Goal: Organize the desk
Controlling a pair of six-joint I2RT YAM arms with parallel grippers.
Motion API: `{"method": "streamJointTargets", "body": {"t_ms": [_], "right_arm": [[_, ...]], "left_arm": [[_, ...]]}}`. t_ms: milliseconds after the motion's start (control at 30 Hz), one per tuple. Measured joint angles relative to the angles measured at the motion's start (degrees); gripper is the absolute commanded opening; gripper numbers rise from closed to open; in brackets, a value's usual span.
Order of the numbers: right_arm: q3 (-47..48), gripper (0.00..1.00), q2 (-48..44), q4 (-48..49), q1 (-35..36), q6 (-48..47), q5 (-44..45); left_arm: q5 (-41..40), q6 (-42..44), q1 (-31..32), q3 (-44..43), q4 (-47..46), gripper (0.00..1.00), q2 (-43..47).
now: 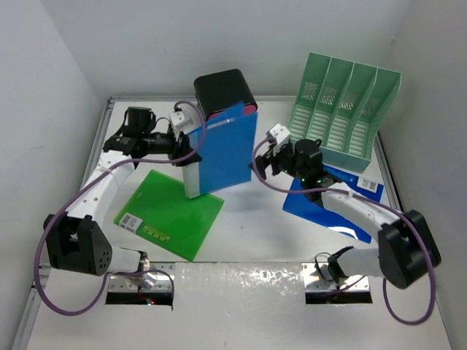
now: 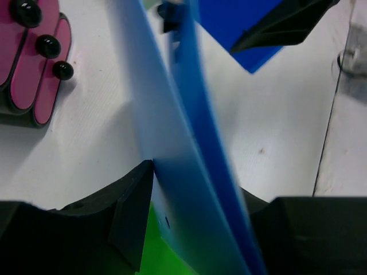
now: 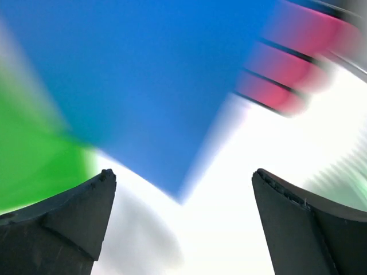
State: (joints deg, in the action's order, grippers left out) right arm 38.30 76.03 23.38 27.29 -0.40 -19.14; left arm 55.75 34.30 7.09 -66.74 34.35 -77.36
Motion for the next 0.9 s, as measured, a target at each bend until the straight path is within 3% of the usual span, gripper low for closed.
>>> {"method": "streamJointTargets", "body": {"t_ms": [167,300,433,600,900], "right_arm": [[1.4,0.99,-11.3,-14.9,-0.4,6.0,29.6],[-1.0,0.99,-22.3,-21.6,-0.7,11.0,42.4],[-3.8,0.99,-28.6,-27.7,-0.7,14.9,49.6],[-6.2,0.99,-29.1,-36.1,-0.8,20.0,55.9],[-11.6,0.99,-33.7,-44.5,-0.9,26.2,60.2]], "left_arm": [[-9.0,-16.4,5.4,-1.0,-8.6,0.00,0.6],[-17.0,-25.3,12.5,-3.9,-11.9,0.00,0.5],[-23.3,-31.5,19.0,-9.9,-13.7,0.00,-0.7],[-32.6,-36.3,26.3,-20.7,-14.9,0.00,-4.5],[-44.7,-38.6,33.7,-53.9,-14.9,0.00,-26.6]]}}
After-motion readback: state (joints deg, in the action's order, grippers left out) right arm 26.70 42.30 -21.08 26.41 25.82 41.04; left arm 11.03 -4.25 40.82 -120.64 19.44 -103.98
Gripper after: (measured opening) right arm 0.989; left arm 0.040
